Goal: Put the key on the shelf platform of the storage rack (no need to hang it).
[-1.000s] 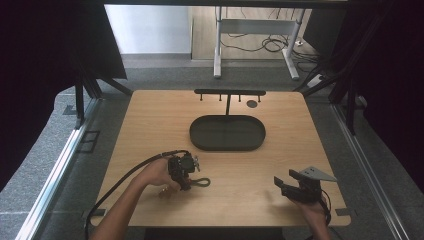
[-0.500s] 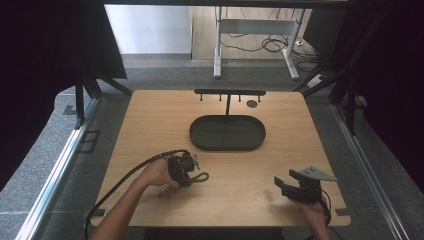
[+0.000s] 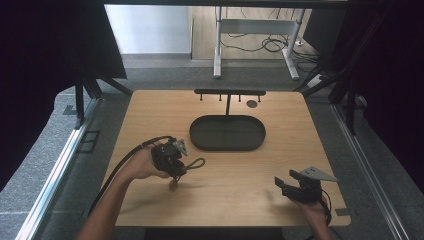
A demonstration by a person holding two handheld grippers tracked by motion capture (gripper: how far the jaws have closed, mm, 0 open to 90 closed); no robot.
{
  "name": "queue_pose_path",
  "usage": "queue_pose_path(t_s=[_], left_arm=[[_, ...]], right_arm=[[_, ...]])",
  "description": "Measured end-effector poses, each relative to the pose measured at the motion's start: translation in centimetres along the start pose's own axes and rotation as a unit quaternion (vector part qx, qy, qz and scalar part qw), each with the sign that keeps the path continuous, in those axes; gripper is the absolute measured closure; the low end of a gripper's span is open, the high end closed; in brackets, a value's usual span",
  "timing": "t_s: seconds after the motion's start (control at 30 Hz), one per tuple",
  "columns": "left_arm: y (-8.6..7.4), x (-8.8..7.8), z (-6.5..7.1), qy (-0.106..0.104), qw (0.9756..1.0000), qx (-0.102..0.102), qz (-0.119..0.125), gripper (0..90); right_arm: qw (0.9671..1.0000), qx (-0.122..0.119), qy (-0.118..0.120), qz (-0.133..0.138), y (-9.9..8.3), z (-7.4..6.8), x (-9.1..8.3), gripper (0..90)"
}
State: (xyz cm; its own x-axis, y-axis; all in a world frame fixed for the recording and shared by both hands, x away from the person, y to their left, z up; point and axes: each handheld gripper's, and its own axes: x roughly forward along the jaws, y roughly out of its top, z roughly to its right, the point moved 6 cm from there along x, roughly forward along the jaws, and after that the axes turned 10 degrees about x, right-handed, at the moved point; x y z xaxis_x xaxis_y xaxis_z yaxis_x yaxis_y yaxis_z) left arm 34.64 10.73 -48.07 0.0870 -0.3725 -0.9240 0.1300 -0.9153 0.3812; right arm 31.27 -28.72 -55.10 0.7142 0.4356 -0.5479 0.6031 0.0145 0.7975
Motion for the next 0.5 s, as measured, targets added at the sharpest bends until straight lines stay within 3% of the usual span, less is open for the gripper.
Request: queue_pose_path(t_s=[0.5], left_arm=[[1.1, -3.2, -0.6, 0.011, 0.9996, 0.004, 0.025, 67.1]], right_arm=[[0.9999, -0.009, 0.007, 0.002, -0.1, -0.1, 0.1, 29.5]])
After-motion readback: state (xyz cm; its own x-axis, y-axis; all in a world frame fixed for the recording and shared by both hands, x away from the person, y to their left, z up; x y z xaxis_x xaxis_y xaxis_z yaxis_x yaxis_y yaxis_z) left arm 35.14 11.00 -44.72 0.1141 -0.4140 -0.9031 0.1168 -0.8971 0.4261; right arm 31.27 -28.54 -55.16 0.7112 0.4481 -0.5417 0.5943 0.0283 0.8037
